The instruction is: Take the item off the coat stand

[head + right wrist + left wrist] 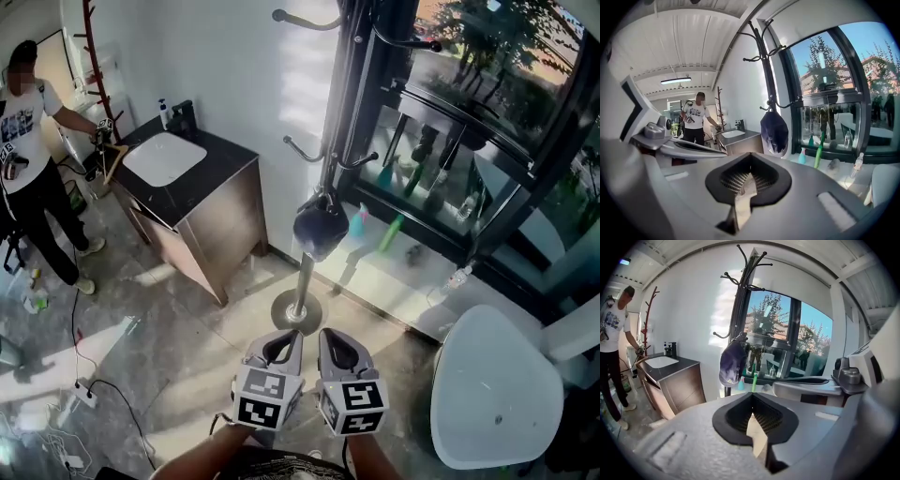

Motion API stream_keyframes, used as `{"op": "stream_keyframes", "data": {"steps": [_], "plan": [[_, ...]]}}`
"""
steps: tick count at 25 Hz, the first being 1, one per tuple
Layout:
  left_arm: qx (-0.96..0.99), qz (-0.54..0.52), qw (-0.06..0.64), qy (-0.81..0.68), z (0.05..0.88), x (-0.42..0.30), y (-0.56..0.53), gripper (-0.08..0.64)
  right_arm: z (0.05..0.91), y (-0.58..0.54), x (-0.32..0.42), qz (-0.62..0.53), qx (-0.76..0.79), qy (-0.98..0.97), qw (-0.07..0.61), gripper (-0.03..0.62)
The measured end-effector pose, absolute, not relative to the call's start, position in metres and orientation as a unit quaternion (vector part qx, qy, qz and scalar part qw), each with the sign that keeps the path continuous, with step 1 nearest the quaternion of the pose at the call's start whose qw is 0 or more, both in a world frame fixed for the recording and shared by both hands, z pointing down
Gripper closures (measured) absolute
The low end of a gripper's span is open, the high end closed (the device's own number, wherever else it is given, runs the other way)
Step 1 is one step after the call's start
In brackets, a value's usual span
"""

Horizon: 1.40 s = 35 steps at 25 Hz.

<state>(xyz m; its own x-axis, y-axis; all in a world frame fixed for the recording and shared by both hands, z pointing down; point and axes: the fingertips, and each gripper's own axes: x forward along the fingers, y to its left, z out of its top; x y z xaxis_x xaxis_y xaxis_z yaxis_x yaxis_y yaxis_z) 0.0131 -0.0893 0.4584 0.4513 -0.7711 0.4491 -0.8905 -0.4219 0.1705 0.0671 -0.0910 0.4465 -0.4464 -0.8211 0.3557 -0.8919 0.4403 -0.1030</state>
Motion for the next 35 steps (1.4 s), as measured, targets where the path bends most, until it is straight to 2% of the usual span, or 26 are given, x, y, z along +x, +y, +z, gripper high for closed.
{"op": "stream_keyframes", "data": {"steps": [7,14,35], "plan": [[0.844,0.154,0.189,-0.478,0.456,-0.018,-0.124,0.56,0.44,-0.133,0.043,0.132,0.548,-0.817,0.118,0.585],[0.853,0.148,0.185,-0.465,0.454,-0.04,-0.147,0.56,0.439,-0.158,0.028,0.12,0.573,-0.801,0.122,0.557],[0.863,0.153,0.165,-0.452,0.452,-0.046,-0.202,0.56,0.449,-0.23,0.038,0.107,0.606,-0.777,0.135,0.493]]}}
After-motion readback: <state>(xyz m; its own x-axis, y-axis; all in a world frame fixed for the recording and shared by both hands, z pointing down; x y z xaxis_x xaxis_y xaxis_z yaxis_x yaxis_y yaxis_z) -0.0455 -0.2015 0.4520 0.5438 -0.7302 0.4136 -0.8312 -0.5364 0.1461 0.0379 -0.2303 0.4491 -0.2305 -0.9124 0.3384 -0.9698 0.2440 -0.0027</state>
